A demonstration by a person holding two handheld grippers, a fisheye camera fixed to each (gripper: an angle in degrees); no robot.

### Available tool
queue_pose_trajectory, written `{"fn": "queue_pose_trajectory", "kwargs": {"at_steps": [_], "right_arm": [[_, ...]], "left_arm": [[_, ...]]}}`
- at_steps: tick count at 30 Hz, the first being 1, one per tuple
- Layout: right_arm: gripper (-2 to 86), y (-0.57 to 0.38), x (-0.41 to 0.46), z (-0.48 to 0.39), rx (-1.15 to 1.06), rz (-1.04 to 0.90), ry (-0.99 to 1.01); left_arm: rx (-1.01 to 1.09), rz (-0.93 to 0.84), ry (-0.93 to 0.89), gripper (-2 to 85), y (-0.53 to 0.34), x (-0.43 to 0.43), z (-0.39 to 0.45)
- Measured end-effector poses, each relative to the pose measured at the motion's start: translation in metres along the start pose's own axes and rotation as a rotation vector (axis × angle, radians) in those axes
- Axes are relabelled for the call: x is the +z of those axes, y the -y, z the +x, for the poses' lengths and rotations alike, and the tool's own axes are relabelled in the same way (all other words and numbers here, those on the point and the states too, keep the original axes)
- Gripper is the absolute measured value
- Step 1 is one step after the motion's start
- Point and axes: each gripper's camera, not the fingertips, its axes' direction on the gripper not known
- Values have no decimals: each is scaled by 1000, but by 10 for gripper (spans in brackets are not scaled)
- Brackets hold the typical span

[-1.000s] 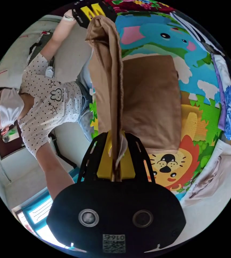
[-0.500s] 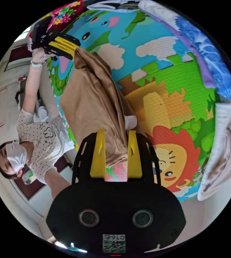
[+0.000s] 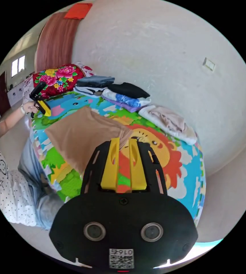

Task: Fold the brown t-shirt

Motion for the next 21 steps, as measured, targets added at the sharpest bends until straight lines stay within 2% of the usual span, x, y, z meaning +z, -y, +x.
{"fn": "queue_pose_trajectory", "kwargs": {"at_steps": [2, 4, 6, 9, 12, 21], "right_arm": [[111, -45, -5, -6, 24, -135, 186], [130, -75, -7, -16, 15, -170, 247], [136, -101, -11, -26, -3, -155, 231], [137, -135, -18, -30, 12, -124, 225], [136, -162, -24, -23, 37, -138, 275], [134, -208, -30, -16, 65, -132, 339]], "left_arm": [[-5, -1, -3, 34, -8, 12, 8], [-39, 31, 43, 43, -15, 18, 8], [-78, 61, 79, 50, -25, 22, 5], [-85, 89, -10, 54, -39, 22, 9], [-67, 105, -15, 57, -51, 22, 18], [-93, 41, -2, 61, -48, 57, 24]]}}
